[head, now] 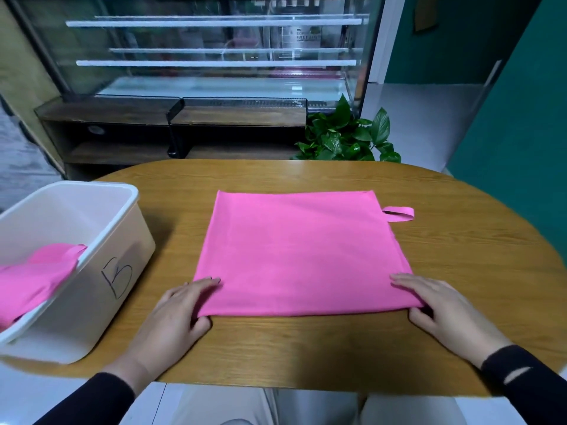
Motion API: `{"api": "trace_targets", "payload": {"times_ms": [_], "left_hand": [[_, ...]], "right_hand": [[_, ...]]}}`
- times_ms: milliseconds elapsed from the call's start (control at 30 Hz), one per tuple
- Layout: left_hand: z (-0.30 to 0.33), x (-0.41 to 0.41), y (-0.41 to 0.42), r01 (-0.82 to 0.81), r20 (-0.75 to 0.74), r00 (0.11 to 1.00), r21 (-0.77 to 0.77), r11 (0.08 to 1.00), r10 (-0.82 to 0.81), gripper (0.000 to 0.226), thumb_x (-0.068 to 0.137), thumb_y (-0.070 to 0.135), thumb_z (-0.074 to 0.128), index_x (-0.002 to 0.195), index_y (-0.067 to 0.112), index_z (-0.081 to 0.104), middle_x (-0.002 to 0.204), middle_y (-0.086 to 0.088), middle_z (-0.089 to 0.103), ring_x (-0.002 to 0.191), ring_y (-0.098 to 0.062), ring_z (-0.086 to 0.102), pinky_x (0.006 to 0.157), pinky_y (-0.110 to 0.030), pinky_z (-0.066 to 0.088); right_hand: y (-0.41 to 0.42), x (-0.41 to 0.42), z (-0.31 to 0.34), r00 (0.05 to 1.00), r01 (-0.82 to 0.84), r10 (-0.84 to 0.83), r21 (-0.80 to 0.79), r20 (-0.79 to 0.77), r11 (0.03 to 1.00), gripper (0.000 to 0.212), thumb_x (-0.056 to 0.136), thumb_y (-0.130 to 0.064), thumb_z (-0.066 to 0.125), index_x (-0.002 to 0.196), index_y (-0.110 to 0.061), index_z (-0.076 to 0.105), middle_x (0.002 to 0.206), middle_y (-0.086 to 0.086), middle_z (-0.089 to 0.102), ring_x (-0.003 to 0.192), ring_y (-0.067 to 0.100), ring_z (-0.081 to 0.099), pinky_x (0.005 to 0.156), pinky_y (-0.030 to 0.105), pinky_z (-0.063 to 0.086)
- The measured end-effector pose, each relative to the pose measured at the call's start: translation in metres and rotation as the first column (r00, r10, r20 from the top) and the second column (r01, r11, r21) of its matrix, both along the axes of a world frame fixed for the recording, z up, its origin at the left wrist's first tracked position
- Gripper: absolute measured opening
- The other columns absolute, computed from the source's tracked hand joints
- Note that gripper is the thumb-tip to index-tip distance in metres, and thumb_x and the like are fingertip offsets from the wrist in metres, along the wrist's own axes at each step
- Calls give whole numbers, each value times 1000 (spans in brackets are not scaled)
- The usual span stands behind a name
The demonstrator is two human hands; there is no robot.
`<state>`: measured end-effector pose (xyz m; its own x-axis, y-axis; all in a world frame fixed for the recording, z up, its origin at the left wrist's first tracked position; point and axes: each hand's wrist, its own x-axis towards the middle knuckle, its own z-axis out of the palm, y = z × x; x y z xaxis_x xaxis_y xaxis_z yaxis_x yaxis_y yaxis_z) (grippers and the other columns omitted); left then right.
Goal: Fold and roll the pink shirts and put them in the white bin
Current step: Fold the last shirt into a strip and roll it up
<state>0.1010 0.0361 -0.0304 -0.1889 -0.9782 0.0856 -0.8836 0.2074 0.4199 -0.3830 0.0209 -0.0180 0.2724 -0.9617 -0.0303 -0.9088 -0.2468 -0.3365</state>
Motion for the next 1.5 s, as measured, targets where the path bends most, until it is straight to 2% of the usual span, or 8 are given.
{"api": "trace_targets", "payload": {"times_ms": [367, 533, 700, 867, 1033, 1200, 1367, 1500], "left_hand": [[27, 3, 25, -121, -408, 907, -4, 993, 109, 17, 89, 23, 75, 92, 40, 71, 93, 17, 70, 96, -3, 57, 87, -9, 38], [51, -11, -6, -233, -552, 810, 9, 973, 199, 14, 96, 21, 64, 89, 32, 70, 80, 2, 72, 73, -9, 63, 68, -25, 46], [59, -26, -93, -302, -512, 804, 84, 950, 301, 20, 102, 23, 52, 91, 27, 68, 88, 26, 72, 81, 12, 62, 74, -8, 44], [34, -26, -153, -308, -288, 888, 204, 929, 358, 26, 104, 26, 49, 110, 8, 67, 108, -15, 71, 103, -36, 64, 81, -37, 42], [29, -32, -172, -399, -110, 902, 162, 903, 418, 39, 103, 27, 52, 130, 0, 61, 127, -23, 65, 116, -41, 60, 88, -38, 43], [26, -37, -169, -435, 102, 897, 17, 900, 431, 26, 97, 34, 60, 114, 16, 66, 100, -22, 71, 93, -42, 65, 70, -40, 45], [65, -75, -155, -128, 67, 982, -465, 876, 179, 27, 97, 22, 53, 119, 12, 66, 112, -13, 69, 100, -35, 64, 88, -48, 52], [35, -153, -136, 271, 108, 962, -323, 907, -249, 40, 96, 29, 46, 124, 13, 69, 127, -6, 69, 117, -22, 65, 102, -37, 51]], "right_hand": [[29, -8, 41, 974, 36, -34, -4, 225, 999, 33, 89, -4, 68, 83, -36, 70, 85, -13, 67, 92, 6, 57, 80, 21, 42], [-1, -1, 86, 870, 142, -169, 91, 464, 986, 20, 95, -11, 57, 83, -18, 73, 70, -8, 67, 65, 11, 56, 62, 25, 38], [-80, 8, 83, 734, 294, -402, 278, 547, 915, 28, 102, -24, 50, 91, -4, 68, 75, 8, 64, 71, 19, 56, 68, 35, 38], [-139, 9, 55, 783, 341, -490, 396, 382, 853, 39, 105, -36, 41, 98, -7, 67, 72, 3, 66, 65, 17, 63, 62, 35, 50], [-154, 8, 42, 855, 383, -460, 308, 238, 871, 31, 107, -36, 42, 93, -17, 61, 86, 3, 69, 74, 16, 64, 60, 29, 45], [-165, 16, 25, 888, 456, -459, 82, 15, 886, 24, 101, -33, 58, 91, -12, 64, 83, 5, 68, 74, 19, 61, 69, 37, 52], [-142, 50, 40, 930, 350, -364, -446, 58, 824, 29, 101, -34, 54, 123, -16, 62, 117, 1, 62, 108, 18, 56, 95, 38, 48], [-118, 129, 20, 994, 67, -26, -388, 108, 919, 34, 101, -15, 46, 130, -12, 64, 132, 7, 65, 123, 23, 60, 108, 42, 45]]}}
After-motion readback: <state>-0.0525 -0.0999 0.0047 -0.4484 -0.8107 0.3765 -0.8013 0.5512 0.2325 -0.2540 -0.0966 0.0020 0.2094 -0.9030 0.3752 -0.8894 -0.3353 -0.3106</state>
